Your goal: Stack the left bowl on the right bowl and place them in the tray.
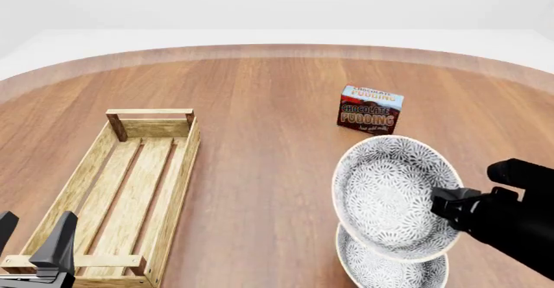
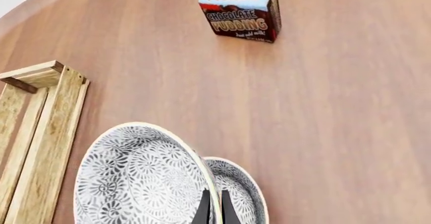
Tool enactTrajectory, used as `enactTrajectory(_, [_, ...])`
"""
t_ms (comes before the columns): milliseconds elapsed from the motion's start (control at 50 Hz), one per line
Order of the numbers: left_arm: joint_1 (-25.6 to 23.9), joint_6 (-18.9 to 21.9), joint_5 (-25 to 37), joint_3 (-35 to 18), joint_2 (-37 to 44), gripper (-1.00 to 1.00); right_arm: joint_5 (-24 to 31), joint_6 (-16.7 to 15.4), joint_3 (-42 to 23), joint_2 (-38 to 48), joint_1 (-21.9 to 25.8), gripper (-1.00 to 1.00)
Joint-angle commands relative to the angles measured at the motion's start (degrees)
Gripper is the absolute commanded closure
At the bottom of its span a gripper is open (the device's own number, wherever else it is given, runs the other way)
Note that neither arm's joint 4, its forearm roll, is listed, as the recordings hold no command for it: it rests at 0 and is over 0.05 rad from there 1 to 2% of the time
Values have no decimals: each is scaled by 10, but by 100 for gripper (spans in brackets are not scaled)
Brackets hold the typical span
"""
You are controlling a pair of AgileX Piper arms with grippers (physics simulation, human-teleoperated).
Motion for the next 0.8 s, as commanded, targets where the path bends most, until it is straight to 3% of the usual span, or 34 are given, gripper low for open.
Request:
enactTrajectory(20, [0, 0, 0, 0, 0, -100, -19, 22, 49, -31, -9, 100])
enactTrajectory(800, [0, 0, 0, 0, 0, -100, -145, 50, 168, -4, -20, 100])
